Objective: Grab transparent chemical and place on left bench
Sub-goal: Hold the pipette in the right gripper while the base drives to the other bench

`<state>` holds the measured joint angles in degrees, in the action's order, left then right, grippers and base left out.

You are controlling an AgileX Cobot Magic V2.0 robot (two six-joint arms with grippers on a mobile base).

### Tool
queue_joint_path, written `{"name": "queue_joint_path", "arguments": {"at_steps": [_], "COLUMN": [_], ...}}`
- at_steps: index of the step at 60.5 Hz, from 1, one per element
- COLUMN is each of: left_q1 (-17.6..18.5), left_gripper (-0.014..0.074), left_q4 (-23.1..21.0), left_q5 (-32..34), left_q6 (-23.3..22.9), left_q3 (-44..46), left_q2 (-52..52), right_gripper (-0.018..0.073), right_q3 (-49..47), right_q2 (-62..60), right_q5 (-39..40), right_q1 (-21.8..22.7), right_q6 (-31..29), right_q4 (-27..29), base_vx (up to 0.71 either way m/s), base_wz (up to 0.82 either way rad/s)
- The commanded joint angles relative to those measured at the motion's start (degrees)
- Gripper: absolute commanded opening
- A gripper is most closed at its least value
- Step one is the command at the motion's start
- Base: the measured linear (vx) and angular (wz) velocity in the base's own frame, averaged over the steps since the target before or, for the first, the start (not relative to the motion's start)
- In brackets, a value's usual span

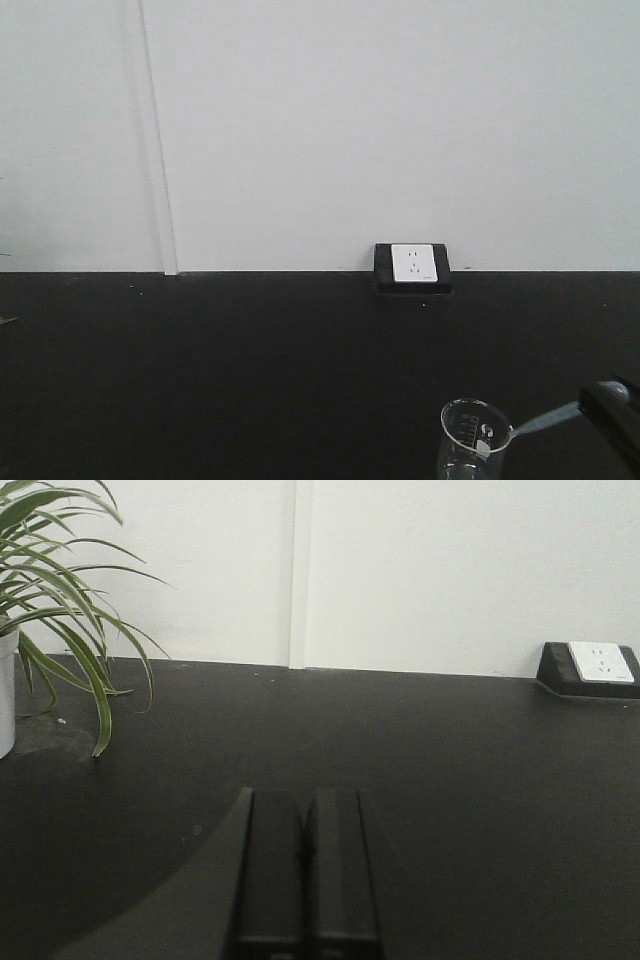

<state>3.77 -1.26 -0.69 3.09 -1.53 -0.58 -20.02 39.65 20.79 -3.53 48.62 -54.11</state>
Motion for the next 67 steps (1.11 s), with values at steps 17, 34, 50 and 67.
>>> {"name": "queue_joint_path", "arguments": {"at_steps": [17,34,50,67], "left_q1": [0.1,0.1,0.1,0.1], "left_gripper": [-0.0003,-0.0003,-0.0003,-0.0003], "left_q4": [0.0,0.0,0.0,0.0], "left_q5": [4.5,4.5,4.5,4.5], "left_q6": [-0.4,-0.4,-0.4,-0.4], "left_q3": [-0.9,-0.9,-0.9,-0.9], "left_q2": [-1.1,-1.1,-1.1,-1.1], "right_gripper": [-0.0008,-0.0008,-0.0008,-0.0008], "right_q3": [5.5,5.5,5.5,5.5], "right_q2": [-19.2,-19.2,-19.2,-19.2], "right_q5": [-10.5,-11.1,-11.1,-11.1], "right_q1": [0.2,0.2,0.2,0.3], "right_q6": [16.0,16.1,16.1,16.1], "right_q4": [-13.6,-13.7,-13.7,-13.7], "base_vx": [0.00,0.00,0.00,0.00], "base_wz": [0.00,0.00,0.00,0.00]}}
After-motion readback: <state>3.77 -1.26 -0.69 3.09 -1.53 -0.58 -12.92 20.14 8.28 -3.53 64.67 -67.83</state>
